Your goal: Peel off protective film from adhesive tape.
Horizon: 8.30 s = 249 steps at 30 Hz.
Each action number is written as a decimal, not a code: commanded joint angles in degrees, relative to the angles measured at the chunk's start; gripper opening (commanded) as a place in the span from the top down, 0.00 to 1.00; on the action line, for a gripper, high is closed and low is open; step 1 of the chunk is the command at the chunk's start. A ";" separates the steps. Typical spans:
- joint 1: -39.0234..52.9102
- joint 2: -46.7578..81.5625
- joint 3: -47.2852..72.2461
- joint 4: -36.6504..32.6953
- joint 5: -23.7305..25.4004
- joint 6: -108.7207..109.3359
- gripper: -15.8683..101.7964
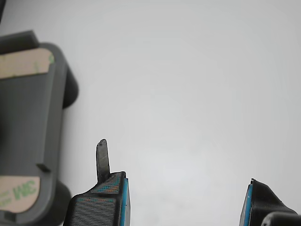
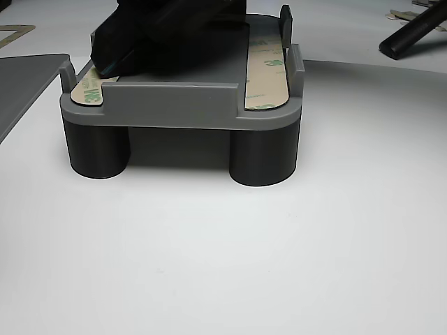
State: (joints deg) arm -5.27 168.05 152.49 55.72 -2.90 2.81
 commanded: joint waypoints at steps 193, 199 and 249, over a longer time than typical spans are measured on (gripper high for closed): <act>37.27 -39.99 -5.71 -20.65 36.30 -63.46 0.95; 37.27 -40.34 -5.80 -20.83 36.21 -63.28 0.95; 37.27 -43.15 -7.21 -21.27 35.95 -62.75 0.95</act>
State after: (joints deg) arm 32.34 124.01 147.04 34.63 32.96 -60.03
